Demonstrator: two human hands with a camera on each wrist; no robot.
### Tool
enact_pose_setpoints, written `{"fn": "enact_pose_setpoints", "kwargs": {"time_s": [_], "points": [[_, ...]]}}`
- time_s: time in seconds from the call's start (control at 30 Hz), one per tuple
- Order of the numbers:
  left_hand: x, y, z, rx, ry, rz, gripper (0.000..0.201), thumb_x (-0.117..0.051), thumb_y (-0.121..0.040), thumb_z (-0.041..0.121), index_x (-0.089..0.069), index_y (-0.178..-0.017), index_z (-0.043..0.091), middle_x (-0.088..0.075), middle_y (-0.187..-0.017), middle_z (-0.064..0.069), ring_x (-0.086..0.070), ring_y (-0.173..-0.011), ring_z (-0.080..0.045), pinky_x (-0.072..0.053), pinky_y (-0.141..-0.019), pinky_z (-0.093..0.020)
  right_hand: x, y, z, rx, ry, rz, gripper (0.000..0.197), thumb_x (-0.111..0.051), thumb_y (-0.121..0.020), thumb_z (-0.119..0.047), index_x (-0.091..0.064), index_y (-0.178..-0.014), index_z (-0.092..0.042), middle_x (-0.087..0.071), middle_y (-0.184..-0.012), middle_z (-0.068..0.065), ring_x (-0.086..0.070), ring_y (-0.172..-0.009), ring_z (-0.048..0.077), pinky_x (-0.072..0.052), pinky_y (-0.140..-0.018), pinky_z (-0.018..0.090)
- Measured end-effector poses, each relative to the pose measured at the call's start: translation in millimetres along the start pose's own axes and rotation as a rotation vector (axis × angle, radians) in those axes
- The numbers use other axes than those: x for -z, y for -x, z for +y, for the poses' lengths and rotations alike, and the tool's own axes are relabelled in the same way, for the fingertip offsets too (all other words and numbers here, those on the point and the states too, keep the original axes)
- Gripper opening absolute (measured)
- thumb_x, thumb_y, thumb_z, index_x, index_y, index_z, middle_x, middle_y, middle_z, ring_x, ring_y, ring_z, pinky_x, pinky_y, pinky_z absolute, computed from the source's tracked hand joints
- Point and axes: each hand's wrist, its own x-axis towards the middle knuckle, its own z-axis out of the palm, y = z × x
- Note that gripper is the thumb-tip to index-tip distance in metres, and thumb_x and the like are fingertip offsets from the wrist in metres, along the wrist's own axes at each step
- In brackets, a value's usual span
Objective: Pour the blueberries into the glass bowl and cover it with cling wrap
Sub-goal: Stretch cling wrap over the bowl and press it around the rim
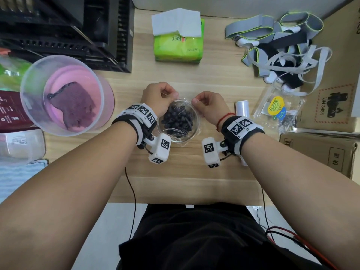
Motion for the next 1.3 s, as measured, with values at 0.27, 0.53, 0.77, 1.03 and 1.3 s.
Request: {"fn": "enact_pose_setpoints", "kwargs": {"time_s": [0.27,0.53,0.77,1.03,1.3], "points": [[2,-4,9,-0.061,-0.09,-0.276,0.026,-0.059,-0.097,0.033,-0.071,-0.113,0.017,-0.07,-0.106,0.005,-0.06,-0.099,-0.013,-0.043,-0.089,-0.024,2,4,-6,0.084,0.047,0.044,0.01,-0.066,-0.091,-0.026,-0.065,-0.087,-0.017,-0.062,-0.075,-0.007,-0.055,-0.068,0.01,-0.051,-0.069,0.028],[-5,-1,9,-0.069,-0.095,-0.149,0.01,-0.07,-0.089,0.021,-0.068,-0.082,0.026,-0.065,-0.078,0.014,-0.058,-0.075,-0.006,-0.042,-0.074,-0.02,2,4,-4,0.077,0.045,0.041,0.009,-0.066,-0.091,-0.026,-0.065,-0.087,-0.019,-0.063,-0.077,-0.006,-0.056,-0.068,0.01,-0.051,-0.066,0.025],[-6,-1,12,-0.067,-0.155,-0.199,0.007,-0.061,-0.096,0.024,-0.063,-0.089,0.024,-0.064,-0.089,0.008,-0.057,-0.087,-0.013,-0.043,-0.082,-0.025,-1,4,-3,0.063,0.12,0.05,0.013,-0.064,-0.093,-0.028,-0.066,-0.09,-0.015,-0.061,-0.076,-0.008,-0.053,-0.066,0.005,-0.044,-0.062,0.02],[-7,-7,14,-0.003,-0.223,-0.153,0.01,-0.059,-0.097,0.024,-0.067,-0.093,0.018,-0.06,-0.081,0.008,-0.054,-0.081,-0.014,-0.036,-0.074,-0.022,-4,-1,-1,0.019,0.178,0.03,0.019,-0.062,-0.094,-0.032,-0.067,-0.087,-0.016,-0.065,-0.072,-0.003,-0.059,-0.065,0.013,-0.047,-0.064,0.024],[-8,-13,18,0.094,-0.241,-0.197,0.015,-0.057,-0.098,0.024,-0.069,-0.097,0.015,-0.057,-0.078,0.007,-0.052,-0.084,-0.016,-0.036,-0.074,-0.023,-3,-10,0,-0.033,0.197,-0.048,0.024,-0.058,-0.096,-0.037,-0.066,-0.087,-0.016,-0.063,-0.075,-0.002,-0.058,-0.072,0.017,-0.047,-0.069,0.029]]}}
